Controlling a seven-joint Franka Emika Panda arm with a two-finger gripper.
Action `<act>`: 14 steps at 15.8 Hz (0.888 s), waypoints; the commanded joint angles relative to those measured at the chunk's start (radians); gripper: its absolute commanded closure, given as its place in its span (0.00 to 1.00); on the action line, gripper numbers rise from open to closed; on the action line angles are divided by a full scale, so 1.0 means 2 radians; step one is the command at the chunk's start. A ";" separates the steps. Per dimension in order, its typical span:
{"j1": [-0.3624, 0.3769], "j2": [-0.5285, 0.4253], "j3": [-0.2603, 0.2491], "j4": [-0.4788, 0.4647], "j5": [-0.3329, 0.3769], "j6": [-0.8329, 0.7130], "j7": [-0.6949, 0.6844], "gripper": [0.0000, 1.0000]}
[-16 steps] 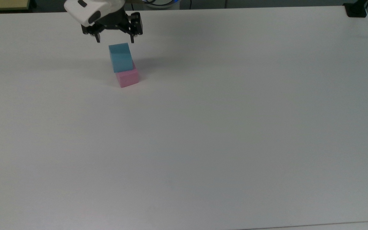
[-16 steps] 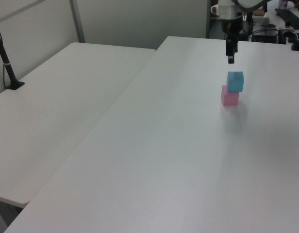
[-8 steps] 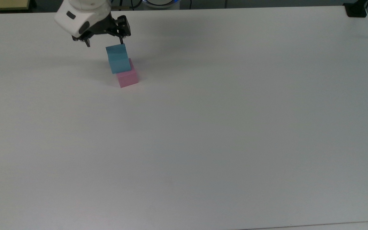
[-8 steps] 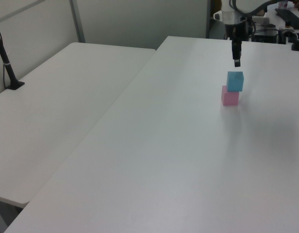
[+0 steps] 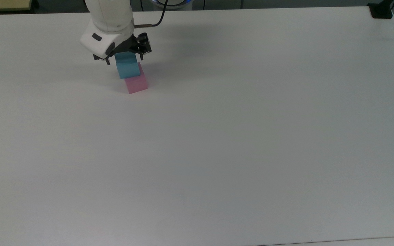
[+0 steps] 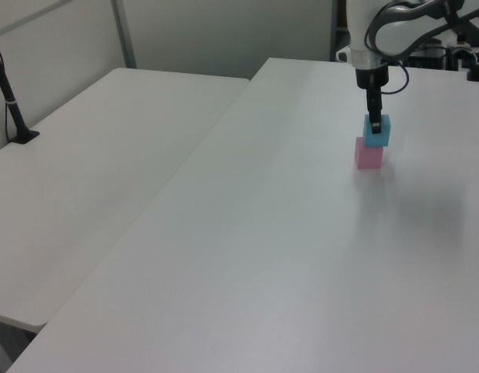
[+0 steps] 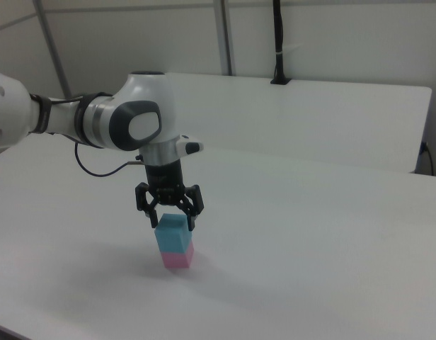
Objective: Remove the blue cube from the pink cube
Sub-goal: 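Lift the light-blue cube off the pink cube and carry it aside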
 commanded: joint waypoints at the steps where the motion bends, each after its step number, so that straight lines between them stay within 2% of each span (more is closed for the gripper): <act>1: 0.001 -0.006 -0.004 -0.018 0.003 0.026 -0.010 0.63; 2: 0.001 -0.007 -0.004 -0.016 0.002 0.022 -0.012 0.87; 3: 0.001 -0.010 -0.004 -0.015 0.003 0.017 -0.017 1.00; 5: 0.000 -0.016 -0.015 -0.004 0.003 -0.006 -0.026 0.99; 9: -0.001 -0.022 -0.079 0.053 0.030 -0.055 -0.067 0.99; 10: -0.002 -0.018 -0.099 0.053 0.031 -0.050 -0.074 0.98; 12: -0.014 -0.002 -0.135 0.044 0.032 0.009 -0.111 0.96; 14: -0.030 0.027 -0.154 0.034 0.032 0.070 -0.129 0.94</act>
